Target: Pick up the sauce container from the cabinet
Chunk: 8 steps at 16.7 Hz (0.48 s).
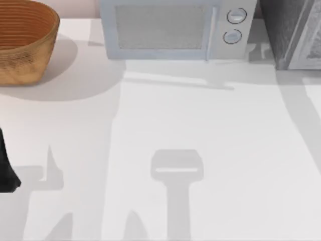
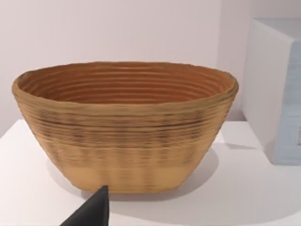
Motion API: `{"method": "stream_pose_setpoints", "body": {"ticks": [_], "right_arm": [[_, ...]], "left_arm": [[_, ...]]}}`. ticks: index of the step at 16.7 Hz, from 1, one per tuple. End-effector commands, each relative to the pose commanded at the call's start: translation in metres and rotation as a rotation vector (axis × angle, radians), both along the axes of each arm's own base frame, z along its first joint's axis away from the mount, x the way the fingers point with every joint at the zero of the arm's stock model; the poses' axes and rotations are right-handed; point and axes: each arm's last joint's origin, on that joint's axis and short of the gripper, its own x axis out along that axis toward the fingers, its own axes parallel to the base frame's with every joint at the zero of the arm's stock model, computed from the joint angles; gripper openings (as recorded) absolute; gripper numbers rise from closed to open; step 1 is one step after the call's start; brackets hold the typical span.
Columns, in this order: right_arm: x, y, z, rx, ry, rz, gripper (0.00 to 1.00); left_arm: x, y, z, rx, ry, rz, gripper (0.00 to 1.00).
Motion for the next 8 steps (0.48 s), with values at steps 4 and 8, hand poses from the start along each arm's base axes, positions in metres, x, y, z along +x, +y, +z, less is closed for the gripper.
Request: {"method": "stream_pose_setpoints", "body": {"ticks": [4, 8], "right_arm": [[0.019, -0.001, 0.003, 0.001, -0.004, -0.002, 1.00], [0.056, 0.000, -0.001, 0.000, 0.007, -0.002, 1.00]], "left_arm": [[0.000, 0.000, 0.000, 0.000, 0.000, 0.000, 1.00], [0.000, 0.000, 0.000, 0.000, 0.000, 0.000, 1.00]]}}
